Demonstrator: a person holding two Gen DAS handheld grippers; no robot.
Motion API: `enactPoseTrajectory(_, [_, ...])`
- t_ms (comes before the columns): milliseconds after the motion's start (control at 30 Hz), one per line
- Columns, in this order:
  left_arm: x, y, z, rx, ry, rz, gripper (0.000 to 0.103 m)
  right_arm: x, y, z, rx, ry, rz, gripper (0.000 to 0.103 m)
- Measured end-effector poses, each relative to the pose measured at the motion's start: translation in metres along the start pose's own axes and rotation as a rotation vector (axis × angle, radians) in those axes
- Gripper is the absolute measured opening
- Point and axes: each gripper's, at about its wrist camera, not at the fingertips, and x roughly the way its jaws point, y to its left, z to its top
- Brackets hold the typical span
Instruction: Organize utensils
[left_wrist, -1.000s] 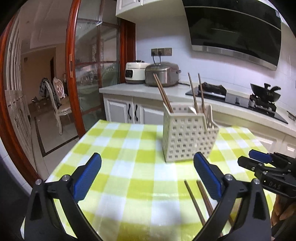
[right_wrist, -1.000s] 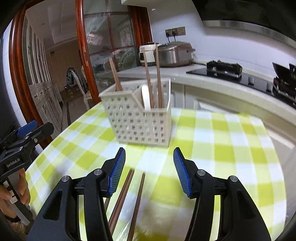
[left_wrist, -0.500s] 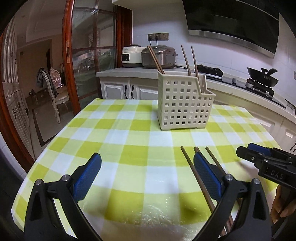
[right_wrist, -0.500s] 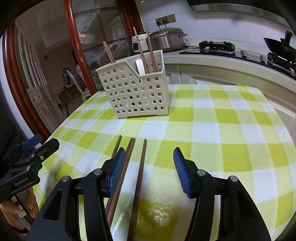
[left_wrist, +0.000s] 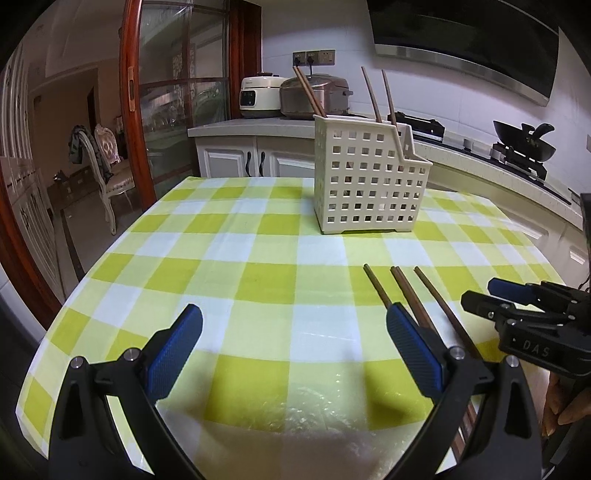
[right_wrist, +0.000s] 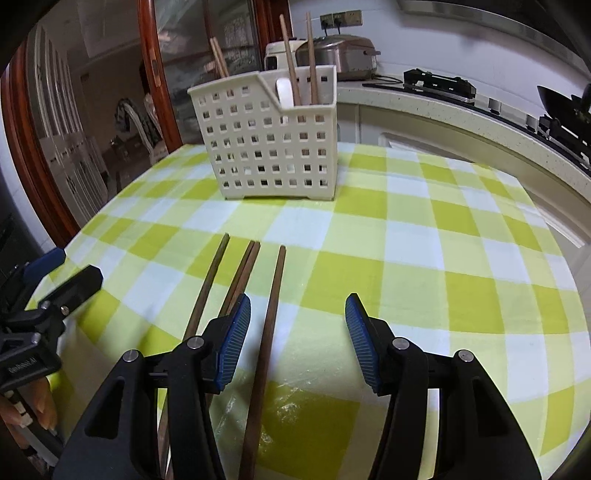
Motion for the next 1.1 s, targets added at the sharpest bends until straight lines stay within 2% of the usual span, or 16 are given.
enactPoseTrajectory(100, [0.0, 0.004, -0.001, -0.008, 0.002, -0.001, 0.097, 0.003, 0.005, -0.001, -0.018, 0.016, 0.002, 0.04])
enactPoseTrajectory(267, [0.004, 0.012, -0.003, -0.033, 0.017, -0.009, 0.097, 0.008, 0.016, 0.0, -0.057, 0.035, 0.008, 0.033])
enactPoseTrajectory(533, [0.004, 0.014, -0.005, -0.029, 0.027, -0.012, 0.097, 0.033, 0.026, 0.004, -0.108, 0.112, -0.035, 0.019])
enactPoseTrajectory(800, [0.007, 0.006, -0.007, 0.003, 0.055, -0.016, 0.097, 0.033, 0.027, 0.004, -0.126, 0.11, -0.048, 0.007])
enactPoseTrajectory(933, [0.009, -0.002, -0.006, 0.025, 0.076, -0.032, 0.097, 0.03, 0.017, 0.002, -0.087, 0.109, -0.026, 0.006])
enactPoseTrajectory(1100, [0.023, -0.013, 0.0, 0.031, 0.148, -0.073, 0.094, 0.024, 0.003, -0.001, -0.025, 0.099, -0.001, 0.006])
